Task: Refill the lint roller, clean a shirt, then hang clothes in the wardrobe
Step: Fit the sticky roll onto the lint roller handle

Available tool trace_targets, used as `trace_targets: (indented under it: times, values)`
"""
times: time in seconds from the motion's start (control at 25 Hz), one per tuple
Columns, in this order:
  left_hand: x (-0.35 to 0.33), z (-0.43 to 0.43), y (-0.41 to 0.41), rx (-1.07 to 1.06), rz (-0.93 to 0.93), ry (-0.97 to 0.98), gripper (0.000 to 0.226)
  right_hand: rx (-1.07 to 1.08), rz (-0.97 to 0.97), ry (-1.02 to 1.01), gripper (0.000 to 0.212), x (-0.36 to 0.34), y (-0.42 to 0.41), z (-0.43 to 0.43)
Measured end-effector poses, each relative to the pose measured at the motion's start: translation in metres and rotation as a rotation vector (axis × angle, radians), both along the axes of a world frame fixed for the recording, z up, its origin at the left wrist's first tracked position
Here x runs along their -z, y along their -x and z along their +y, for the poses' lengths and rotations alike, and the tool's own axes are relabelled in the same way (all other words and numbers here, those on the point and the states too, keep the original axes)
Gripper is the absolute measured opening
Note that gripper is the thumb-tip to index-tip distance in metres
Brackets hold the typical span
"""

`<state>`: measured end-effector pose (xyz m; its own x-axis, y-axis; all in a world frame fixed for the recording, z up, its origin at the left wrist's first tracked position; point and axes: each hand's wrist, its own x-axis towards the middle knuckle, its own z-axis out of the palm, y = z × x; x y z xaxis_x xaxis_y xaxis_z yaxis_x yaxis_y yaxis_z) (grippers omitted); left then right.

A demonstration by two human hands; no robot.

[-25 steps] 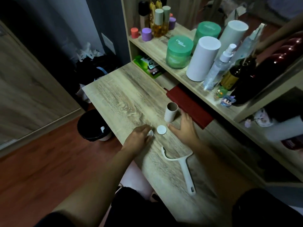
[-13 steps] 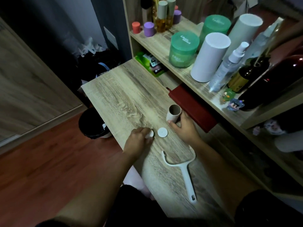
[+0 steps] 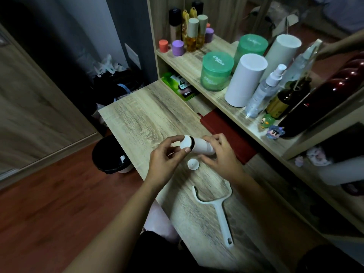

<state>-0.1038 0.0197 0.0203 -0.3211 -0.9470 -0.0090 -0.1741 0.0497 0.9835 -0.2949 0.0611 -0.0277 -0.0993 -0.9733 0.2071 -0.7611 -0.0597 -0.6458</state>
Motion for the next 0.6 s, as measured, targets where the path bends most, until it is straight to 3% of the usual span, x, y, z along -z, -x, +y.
trace_targets:
  times: [0.4,0.6]
  values:
    - [0.007,0.002,-0.004,-0.028,0.048,0.018,0.029,-0.018,0.026,-0.027,0.054,-0.011,-0.004,-0.001]
    - [0.002,0.004,-0.005,-0.020,-0.012,0.058,0.029,-0.021,0.062,-0.037,0.054,-0.015,-0.006,0.001]
